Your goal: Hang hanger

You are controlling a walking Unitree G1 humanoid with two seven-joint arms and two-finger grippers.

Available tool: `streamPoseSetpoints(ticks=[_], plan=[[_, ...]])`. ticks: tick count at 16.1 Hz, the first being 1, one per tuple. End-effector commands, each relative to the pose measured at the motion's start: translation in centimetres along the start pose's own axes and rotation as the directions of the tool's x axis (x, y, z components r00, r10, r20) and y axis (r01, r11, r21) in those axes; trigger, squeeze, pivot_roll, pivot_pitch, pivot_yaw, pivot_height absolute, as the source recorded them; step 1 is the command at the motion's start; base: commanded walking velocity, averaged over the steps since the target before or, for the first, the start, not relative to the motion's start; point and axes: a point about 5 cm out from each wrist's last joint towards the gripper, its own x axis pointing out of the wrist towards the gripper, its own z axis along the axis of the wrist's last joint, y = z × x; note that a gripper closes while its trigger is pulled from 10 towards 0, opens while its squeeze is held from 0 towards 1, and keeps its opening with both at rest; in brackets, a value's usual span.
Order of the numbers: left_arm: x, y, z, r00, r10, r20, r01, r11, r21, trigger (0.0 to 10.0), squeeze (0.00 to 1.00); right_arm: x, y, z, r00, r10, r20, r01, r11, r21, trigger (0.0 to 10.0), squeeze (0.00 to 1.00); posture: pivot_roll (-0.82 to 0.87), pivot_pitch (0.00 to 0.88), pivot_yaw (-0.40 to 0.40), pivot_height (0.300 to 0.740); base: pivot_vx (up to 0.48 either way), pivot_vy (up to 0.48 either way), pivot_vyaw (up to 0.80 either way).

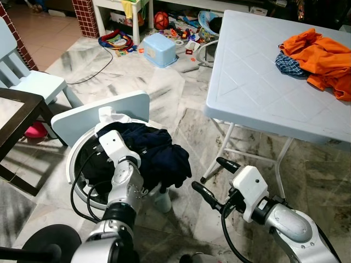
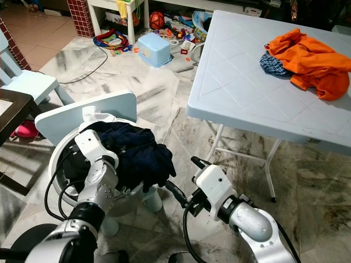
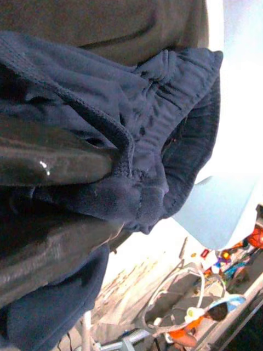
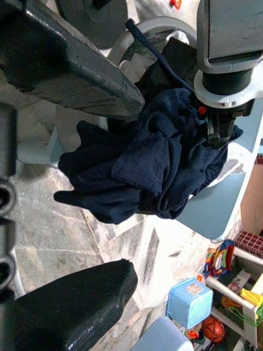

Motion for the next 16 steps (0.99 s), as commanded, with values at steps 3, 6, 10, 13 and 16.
streamPoseSetpoints(ticks=[3,6,10,13,16], plan=[[-0.8,0.7,0.1,0.999,0.015,0.028,-0.016,0.999,0.039,0.0,0.00,0.4,0.0,-0.3,1.000,0.012,-0.012,-0.012,1.000,-0.024,10.0,0.00,-0.13,0.120,-0.091,0.740,0.000,0.000,0.00],[-1.8,1.2,0.4,0.999,0.022,0.029,-0.023,0.999,0.029,0.0,0.00,0.7,-0.1,-0.3,1.000,0.009,-0.006,-0.010,0.999,-0.038,10.0,0.00,-0.12,0.115,-0.087,0.740,0.000,0.000,0.00],[-4.3,2.8,-0.2,0.994,0.068,-0.086,-0.068,0.998,-0.006,0.0,0.00,0.8,-0.3,-0.4,1.000,-0.003,-0.005,0.003,0.999,-0.054,10.0,0.00,-0.11,0.112,-0.082,0.740,0.000,0.000,0.00],[-6.2,3.4,-0.2,0.983,0.059,-0.174,-0.056,0.998,0.022,0.0,0.00,0.8,-0.3,-0.5,1.000,0.002,-0.004,-0.002,0.998,-0.067,10.0,0.00,-0.10,0.111,-0.079,0.740,0.000,0.000,0.00],[-6.9,5.4,-0.6,0.967,0.119,-0.224,-0.106,0.992,0.067,0.0,0.00,1.0,-0.2,-0.5,1.000,0.007,-0.003,-0.007,0.997,-0.078,10.0,0.00,-0.09,0.112,-0.084,0.740,0.000,0.000,0.00]])
